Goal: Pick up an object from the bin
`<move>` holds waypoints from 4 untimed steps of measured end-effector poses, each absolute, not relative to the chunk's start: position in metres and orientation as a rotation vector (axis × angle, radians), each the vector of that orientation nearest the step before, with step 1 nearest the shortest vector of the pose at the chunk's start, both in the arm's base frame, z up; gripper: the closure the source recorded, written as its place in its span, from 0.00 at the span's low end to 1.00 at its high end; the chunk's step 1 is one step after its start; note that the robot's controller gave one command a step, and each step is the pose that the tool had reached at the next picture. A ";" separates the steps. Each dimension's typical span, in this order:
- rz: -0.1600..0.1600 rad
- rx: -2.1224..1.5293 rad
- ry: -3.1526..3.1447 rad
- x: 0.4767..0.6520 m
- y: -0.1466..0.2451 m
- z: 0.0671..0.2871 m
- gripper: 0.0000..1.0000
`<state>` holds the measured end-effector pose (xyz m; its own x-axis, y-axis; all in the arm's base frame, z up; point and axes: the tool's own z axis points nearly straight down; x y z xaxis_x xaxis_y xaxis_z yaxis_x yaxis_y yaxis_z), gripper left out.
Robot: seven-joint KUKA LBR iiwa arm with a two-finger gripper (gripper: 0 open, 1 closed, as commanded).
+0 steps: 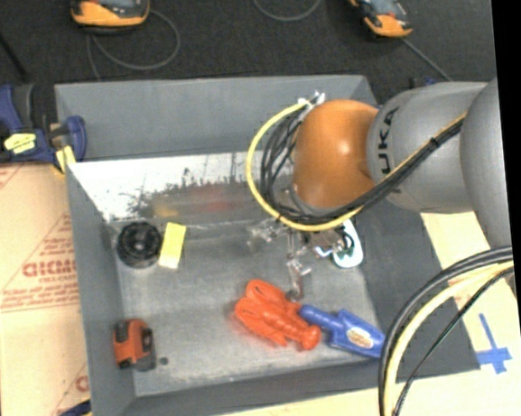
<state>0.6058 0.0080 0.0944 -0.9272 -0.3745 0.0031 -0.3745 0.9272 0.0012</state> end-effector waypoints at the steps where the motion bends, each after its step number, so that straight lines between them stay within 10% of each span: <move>1: 0.001 0.631 -3.085 0.600 0.013 0.087 0.00; 4: -0.001 0.989 -2.983 0.583 0.026 0.100 0.00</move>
Offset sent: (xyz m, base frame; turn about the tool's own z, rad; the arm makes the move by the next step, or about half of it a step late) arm -0.0320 0.0199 -0.0244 -0.2872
